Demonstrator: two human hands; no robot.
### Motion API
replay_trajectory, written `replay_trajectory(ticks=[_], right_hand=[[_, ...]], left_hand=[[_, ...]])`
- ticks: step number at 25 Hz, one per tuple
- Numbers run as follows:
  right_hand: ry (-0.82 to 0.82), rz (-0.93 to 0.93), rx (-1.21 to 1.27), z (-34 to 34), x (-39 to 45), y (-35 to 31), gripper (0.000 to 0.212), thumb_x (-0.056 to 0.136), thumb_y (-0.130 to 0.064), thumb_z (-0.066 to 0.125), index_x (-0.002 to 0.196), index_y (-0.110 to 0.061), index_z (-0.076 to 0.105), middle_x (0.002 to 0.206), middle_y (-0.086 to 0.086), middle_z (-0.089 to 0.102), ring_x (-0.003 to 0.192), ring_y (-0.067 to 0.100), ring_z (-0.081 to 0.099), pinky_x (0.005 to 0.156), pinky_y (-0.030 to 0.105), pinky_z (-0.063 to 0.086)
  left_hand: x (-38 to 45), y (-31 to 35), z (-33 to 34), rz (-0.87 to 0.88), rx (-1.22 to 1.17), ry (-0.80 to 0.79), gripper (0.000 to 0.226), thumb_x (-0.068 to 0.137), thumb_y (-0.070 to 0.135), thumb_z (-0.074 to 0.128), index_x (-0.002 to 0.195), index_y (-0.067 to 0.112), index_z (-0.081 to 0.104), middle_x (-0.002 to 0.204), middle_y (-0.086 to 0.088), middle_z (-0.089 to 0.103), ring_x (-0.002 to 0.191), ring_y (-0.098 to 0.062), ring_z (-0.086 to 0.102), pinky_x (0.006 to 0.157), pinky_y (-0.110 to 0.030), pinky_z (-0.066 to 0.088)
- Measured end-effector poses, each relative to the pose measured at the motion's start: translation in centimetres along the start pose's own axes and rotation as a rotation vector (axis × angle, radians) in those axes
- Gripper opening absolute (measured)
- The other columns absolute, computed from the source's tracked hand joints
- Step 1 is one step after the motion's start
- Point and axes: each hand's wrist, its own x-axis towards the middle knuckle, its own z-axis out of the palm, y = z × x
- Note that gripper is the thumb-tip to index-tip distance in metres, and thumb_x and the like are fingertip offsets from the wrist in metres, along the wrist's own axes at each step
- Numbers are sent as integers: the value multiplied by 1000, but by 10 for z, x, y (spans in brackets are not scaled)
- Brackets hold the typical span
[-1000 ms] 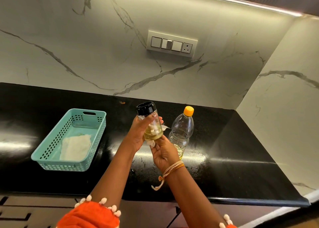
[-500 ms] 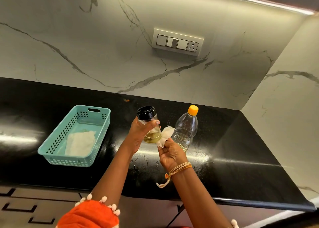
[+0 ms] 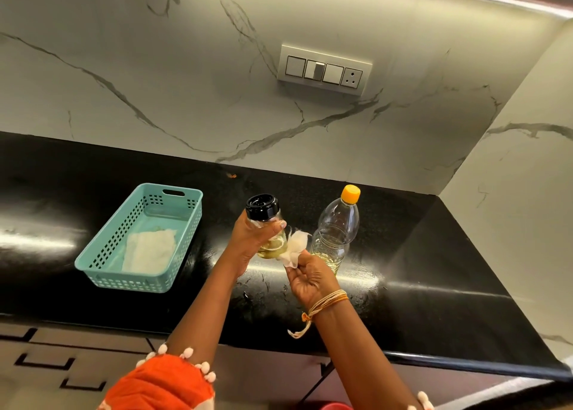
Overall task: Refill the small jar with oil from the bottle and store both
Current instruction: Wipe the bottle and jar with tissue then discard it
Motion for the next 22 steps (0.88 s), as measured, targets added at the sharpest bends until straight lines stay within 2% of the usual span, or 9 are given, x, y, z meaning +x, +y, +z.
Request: replay_trajectory(ticks=[2, 3, 5, 7, 9, 11, 16, 19, 22], right_hand=[[13, -55, -28, -1, 5, 2, 43, 91, 17, 27, 128, 12, 46, 95, 20, 60, 99, 34, 59, 100, 36, 45], [17, -76, -41, -3, 8, 6, 43, 89, 18, 26, 128, 13, 46, 93, 20, 59, 93, 34, 59, 93, 35, 49], [56, -92, -71, -7, 19, 16, 43, 85, 22, 28, 123, 17, 48, 104, 26, 59, 104, 42, 58, 84, 41, 53], [117, -93, -99, -14, 32, 29, 42, 81, 24, 29, 113, 15, 55, 115, 29, 58, 112, 43, 56, 71, 39, 58], [188, -106, -124, -20, 42, 40, 37, 79, 25, 30, 96, 12, 61, 108, 26, 60, 94, 39, 61, 54, 33, 57], [230, -130, -157, -24, 48, 47, 35, 78, 27, 33, 94, 13, 61, 100, 25, 61, 81, 34, 61, 48, 31, 56], [270, -153, -231, -30, 52, 56, 40, 76, 26, 39, 108, 16, 61, 110, 29, 62, 94, 41, 61, 73, 45, 55], [253, -169, -249, -33, 51, 56, 38, 77, 26, 40, 105, 14, 62, 102, 25, 63, 91, 38, 60, 86, 52, 53], [242, -181, -255, -33, 50, 56, 35, 77, 26, 40, 96, 10, 64, 97, 22, 63, 91, 39, 59, 91, 57, 49]], left_hand=[[-3, -6, -3, -15, 26, 20, 63, 63, 16, 87, 119, 15, 58, 109, -12, 70, 100, -25, 67, 83, -37, 55], [-5, -10, -6, -21, 40, 25, 65, 61, 19, 88, 118, 14, 59, 108, -10, 70, 99, -23, 67, 81, -34, 55], [-9, -20, -14, -39, 86, 32, 67, 55, 23, 90, 115, 15, 60, 105, -6, 71, 95, -18, 68, 79, -29, 53], [-15, -33, -18, -63, 125, 48, 58, 60, 10, 90, 109, 18, 60, 99, -2, 71, 88, -14, 67, 76, -25, 53], [-23, -49, -20, -91, 145, 70, 54, 62, -1, 86, 104, 21, 59, 94, 2, 69, 85, -12, 65, 73, -20, 53], [-31, -65, -24, -103, 182, 61, 58, 60, -5, 86, 104, 20, 59, 95, 3, 69, 87, -10, 64, 73, -15, 52], [-41, -81, -30, -100, 247, 39, 69, 57, -6, 87, 114, 16, 56, 107, 1, 67, 98, -6, 63, 82, -13, 51], [-41, -85, -31, -71, 296, 46, 69, 55, -5, 89, 115, 9, 57, 108, -3, 67, 99, -10, 63, 83, -14, 50], [-42, -85, -30, -42, 323, 37, 68, 54, -6, 89, 113, 7, 58, 105, -3, 67, 93, 0, 63, 81, -11, 49]])
